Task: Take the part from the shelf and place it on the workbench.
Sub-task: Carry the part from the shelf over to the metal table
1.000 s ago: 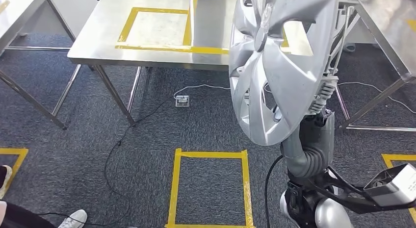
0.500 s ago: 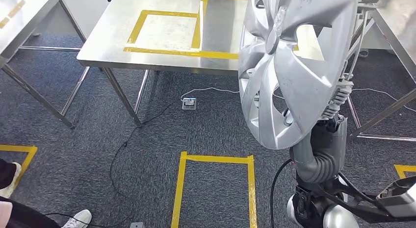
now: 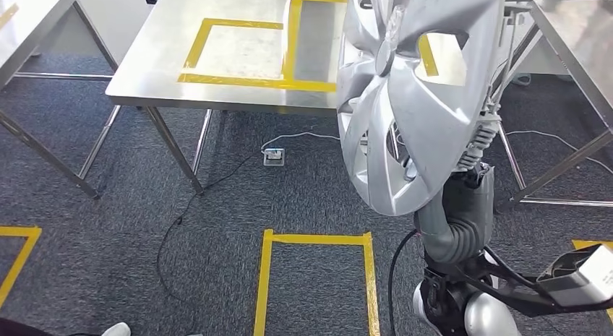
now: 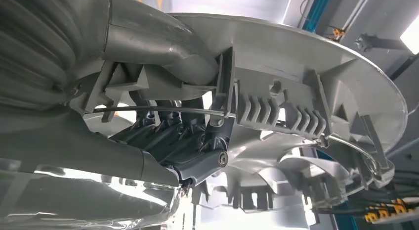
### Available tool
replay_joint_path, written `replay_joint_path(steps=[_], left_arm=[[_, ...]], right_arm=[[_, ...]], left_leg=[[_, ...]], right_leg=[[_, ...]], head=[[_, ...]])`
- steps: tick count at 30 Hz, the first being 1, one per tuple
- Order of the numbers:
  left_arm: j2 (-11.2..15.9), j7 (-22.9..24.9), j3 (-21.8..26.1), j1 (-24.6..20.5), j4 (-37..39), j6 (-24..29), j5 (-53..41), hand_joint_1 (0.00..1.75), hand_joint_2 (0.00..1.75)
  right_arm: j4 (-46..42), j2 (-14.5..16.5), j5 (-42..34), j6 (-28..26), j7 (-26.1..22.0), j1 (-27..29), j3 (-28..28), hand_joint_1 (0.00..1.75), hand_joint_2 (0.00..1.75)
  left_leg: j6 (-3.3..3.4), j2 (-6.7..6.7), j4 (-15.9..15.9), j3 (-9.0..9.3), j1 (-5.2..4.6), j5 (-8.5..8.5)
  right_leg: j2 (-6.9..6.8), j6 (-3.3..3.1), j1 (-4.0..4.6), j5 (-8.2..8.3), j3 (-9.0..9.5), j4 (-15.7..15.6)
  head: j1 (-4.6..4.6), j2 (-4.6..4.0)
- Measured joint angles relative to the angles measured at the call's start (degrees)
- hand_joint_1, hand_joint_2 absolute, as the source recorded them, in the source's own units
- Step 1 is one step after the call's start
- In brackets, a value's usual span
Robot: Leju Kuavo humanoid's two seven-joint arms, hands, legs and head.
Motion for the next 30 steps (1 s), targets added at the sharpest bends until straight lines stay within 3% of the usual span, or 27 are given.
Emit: replay_joint_path(steps=[2,4,5,6,7,9,10,12,14,16,17,19,20,21,22,24,25,27,30], left_arm=[[0.0,0.0,0.0,0.0,0.0,0.0,0.0,0.0,1.75],[0.0,0.0,0.0,-0.1,0.0,0.0,0.0,0.0,1.75],[0.0,0.0,0.0,0.0,0.0,0.0,0.0,0.0,1.75],[0.0,0.0,0.0,0.0,0.0,0.0,0.0,0.0,1.75],[0.0,0.0,0.0,0.0,0.0,0.0,-0.1,0.0,1.75],[-0.1,0.3,0.0,-0.1,0.0,0.0,-0.3,0.0,1.75],[-0.1,0.5,0.0,-0.1,0.0,0.0,-0.5,0.0,1.75],[-0.2,1.0,0.0,-0.2,0.0,0.0,-0.8,0.0,1.75],[-0.1,1.6,0.0,-0.2,0.0,0.1,-1.2,0.0,1.75],[0.4,2.2,0.0,-0.3,0.0,0.2,-1.5,0.0,1.75],[0.8,2.3,0.0,-0.3,0.0,0.2,-1.6,0.0,1.75],[1.4,2.3,0.0,-0.3,0.0,0.2,-1.6,0.0,1.75],[1.7,2.0,0.0,-0.3,0.0,0.2,-1.5,0.0,1.75],[2.0,1.6,0.0,-0.2,0.0,0.2,-1.4,0.0,1.75],[2.2,1.2,0.0,-0.2,0.0,0.3,-1.4,0.0,1.75],[2.5,0.6,0.0,-0.2,0.0,0.5,-1.4,0.0,1.75],[2.6,0.4,0.0,-0.2,0.0,0.6,-1.5,0.0,1.75],[2.8,0.2,0.0,-0.2,0.0,0.7,-1.6,0.0,1.75],[3.3,0.1,0.0,-0.1,0.0,0.8,-1.8,0.0,1.75]], right_arm=[[0.0,0.0,0.0,0.1,0.0,0.0,0.0,1.75,1.75],[0.0,0.0,0.0,0.1,0.0,0.0,0.0,1.75,1.75],[0.1,0.0,0.0,0.2,0.0,0.0,0.0,1.75,1.75],[0.1,0.0,0.0,0.2,0.0,0.1,-0.1,1.75,1.75],[0.1,0.0,0.0,0.2,0.0,0.1,-0.1,1.75,1.75],[0.1,0.0,0.0,0.2,-0.1,0.3,-0.2,1.75,1.75],[0.1,0.0,0.0,0.2,-0.2,0.5,-0.2,1.75,1.75],[0.0,0.0,0.0,0.0,-0.7,1.2,-0.4,1.75,1.75],[-0.1,0.0,-0.1,-0.1,-1.5,2.1,-0.6,1.75,1.75],[-0.2,0.1,-0.2,-0.2,-2.4,3.2,-0.8,1.75,1.75],[-0.3,0.2,-0.3,-0.3,-2.9,3.8,-0.9,1.75,1.75],[-0.3,0.4,-0.6,-0.4,-3.9,4.7,-1.0,1.75,1.75],[-0.3,0.5,-0.8,-0.4,-4.4,5.2,-1.2,1.75,1.75],[-0.3,0.7,-1.0,-0.5,-4.8,5.7,-1.3,1.75,1.75],[-0.3,0.8,-1.2,-0.5,-5.2,6.2,-1.4,1.75,1.75],[-0.2,1.0,-1.8,-0.6,-6.0,7.0,-1.5,1.75,1.75],[-0.2,1.1,-2.0,-0.6,-6.4,7.4,-1.6,1.75,1.75],[-0.1,1.2,-2.5,-0.6,-7.3,8.0,-1.8,1.75,1.75],[-0.1,1.3,-3.1,-0.5,-7.9,8.6,-2.1,1.75,1.75]], left_leg=[[0.73,-0.02,-0.2,0.54,0.1,-0.27],[1.29,0.03,-0.2,1.0,-0.12,-0.68],[1.47,0.02,-0.2,1.25,-0.3,-0.89],[1.59,-0.04,-0.2,1.57,-0.49,-1.13],[1.64,-0.14,-0.2,1.95,-0.68,-1.37],[1.64,-0.36,-0.3,2.81,-1.03,-1.93],[1.54,-0.46,-0.3,3.08,-1.13,-2.15],[1.11,-0.55,-0.5,3.12,-1.05,-2.36],[0.55,-0.53,-0.7,3.03,-0.99,-2.43],[-0.07,-0.54,0.2,2.63,-1.02,-3.28],[-0.42,-0.57,2.3,1.58,-0.95,-4.4],[-1.08,-0.59,9.1,-2.39,-0.49,-7.14],[-1.38,-0.58,12.1,-4.41,-0.26,-7.77],[-1.63,-0.55,13.5,-5.67,-0.05,-7.29],[-1.86,-0.5,12.9,-5.89,0.13,-5.7],[-2.31,-0.29,6.9,-3.65,0.43,-0.9],[-2.44,-0.16,4.0,-2.31,0.46,0.57],[-1.85,0.0,1.0,-0.9,0.33,0.7],[-0.45,-0.05,0.6,-0.53,0.28,-0.19]], right_leg=[[0.02,0.36,0.0,-2.29,-1.95,4.3],[0.05,0.47,0.04,-5.12,-6.06,12.1],[0.06,0.4,0.06,-5.58,-7.8,14.9],[0.07,0.2,0.11,-4.91,-8.77,15.9],[0.1,-0.14,0.18,-3.13,-8.67,14.7],[0.21,-1.39,0.57,1.62,-6.28,7.9],[0.25,-2.03,0.82,3.14,-5.08,4.9],[0.27,-2.96,1.3,3.56,-3.75,1.9],[0.21,-3.23,1.39,3.27,-3.21,0.5],[0.02,-3.09,1.01,3.37,-2.22,-1.2],[-0.08,-2.96,0.77,3.48,-1.72,-1.8],[-0.15,-2.9,0.62,3.27,-1.18,-2.1],[-0.14,-2.86,0.58,3.05,-0.96,-2.1],[-0.11,-2.74,0.51,2.73,-0.63,-2.1],[-0.08,-2.55,0.39,2.36,-0.19,-2.0],[-0.01,-1.92,0.05,1.3,0.87,-1.7],[0.05,-1.48,0.01,0.74,1.19,-1.4],[0.19,-0.65,0.09,0.05,1.2,-0.9],[0.25,0.02,0.07,-0.49,1.31,-0.8]], head=[[0.42,0.0],[1.0,0.0],[1.26,0.0],[1.53,0.0],[1.81,0.0],[2.2,0.0],[2.16,0.0],[2.27,0.0],[2.62,0.0],[2.44,0.0],[2.18,0.0],[1.59,0.0],[1.36,0.0],[1.16,0.0],[0.95,0.0],[0.53,0.0],[0.12,0.0],[-0.24,0.0],[0.16,0.0]])
